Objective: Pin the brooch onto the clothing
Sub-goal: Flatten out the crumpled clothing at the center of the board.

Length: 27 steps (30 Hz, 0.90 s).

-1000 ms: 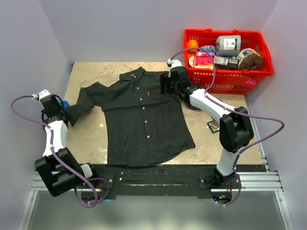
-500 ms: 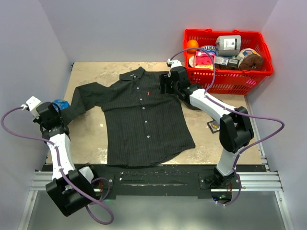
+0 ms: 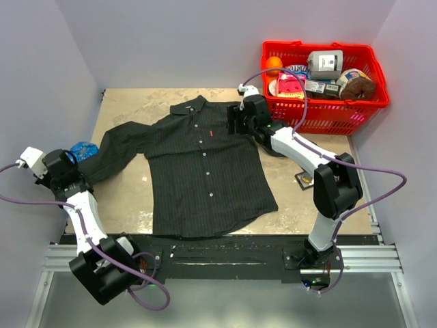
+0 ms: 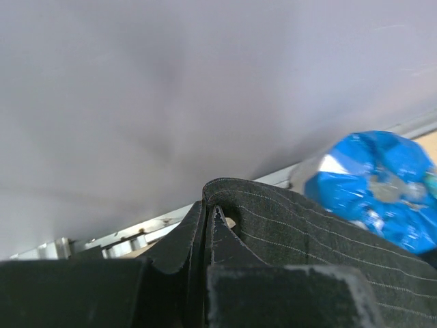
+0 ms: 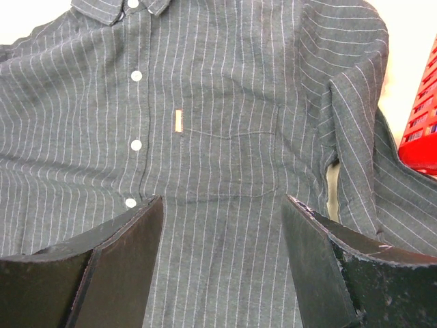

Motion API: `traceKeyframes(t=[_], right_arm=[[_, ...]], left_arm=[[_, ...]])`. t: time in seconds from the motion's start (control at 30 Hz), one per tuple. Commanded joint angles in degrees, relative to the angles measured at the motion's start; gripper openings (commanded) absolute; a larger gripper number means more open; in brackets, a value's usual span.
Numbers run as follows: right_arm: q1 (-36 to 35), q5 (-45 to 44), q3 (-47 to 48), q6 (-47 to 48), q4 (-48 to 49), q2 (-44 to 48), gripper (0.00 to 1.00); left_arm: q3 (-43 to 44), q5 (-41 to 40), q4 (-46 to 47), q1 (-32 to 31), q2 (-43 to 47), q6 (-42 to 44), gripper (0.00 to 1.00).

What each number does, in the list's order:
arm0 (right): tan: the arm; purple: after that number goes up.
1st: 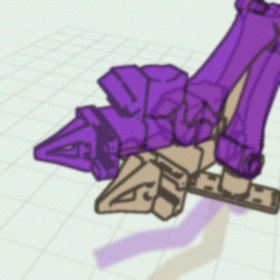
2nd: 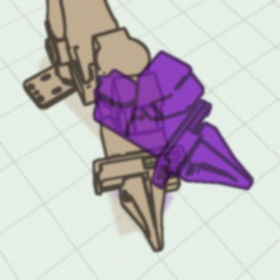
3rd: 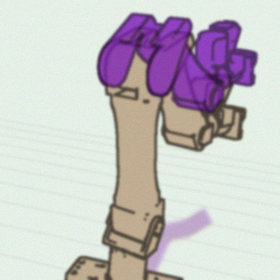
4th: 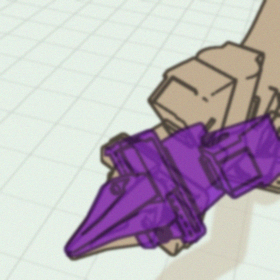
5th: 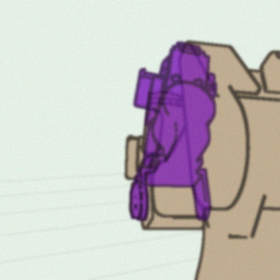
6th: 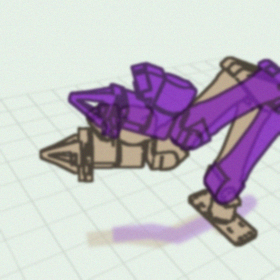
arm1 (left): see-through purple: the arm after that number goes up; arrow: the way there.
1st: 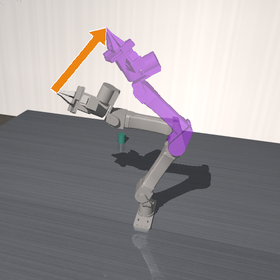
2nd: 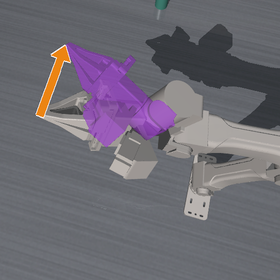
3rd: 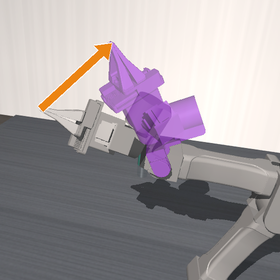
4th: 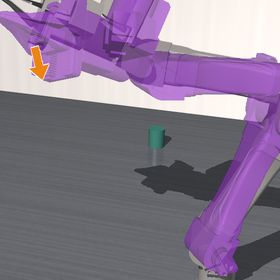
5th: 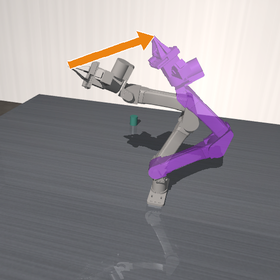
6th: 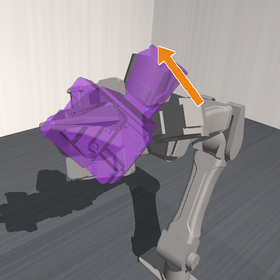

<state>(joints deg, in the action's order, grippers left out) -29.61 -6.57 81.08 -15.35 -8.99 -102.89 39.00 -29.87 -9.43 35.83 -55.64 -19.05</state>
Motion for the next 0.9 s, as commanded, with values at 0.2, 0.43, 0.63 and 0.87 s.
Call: traceKeyframes(t=[0.2, 0.43, 0.63, 0.87], right_arm=[[0.0, 0.5, -0.3, 0.1, 1.5, 4.8, 0.74], [0.1, 0.0, 0.6, 1.5, 0.6, 3.0, 0.76], [-1.5, -0.5, 1.1, 2.2, 0.6, 2.7, 0.79], [-6.9, -1.2, 3.2, 2.5, 0.1, -0.7, 0.80]], left_arm=[[1.4, -3.1, 2.9, 2.7, -0.3, 0.3, 0.00], [2.0, -2.0, 3.5, -2.9, 0.4, 4.5, 0.60], [1.8, -5.8, 3.3, -10.6, 2.2, 7.2, 0.97], [1.2, -3.2, 4.7, -22.3, 5.4, 9.8, 0.98]])
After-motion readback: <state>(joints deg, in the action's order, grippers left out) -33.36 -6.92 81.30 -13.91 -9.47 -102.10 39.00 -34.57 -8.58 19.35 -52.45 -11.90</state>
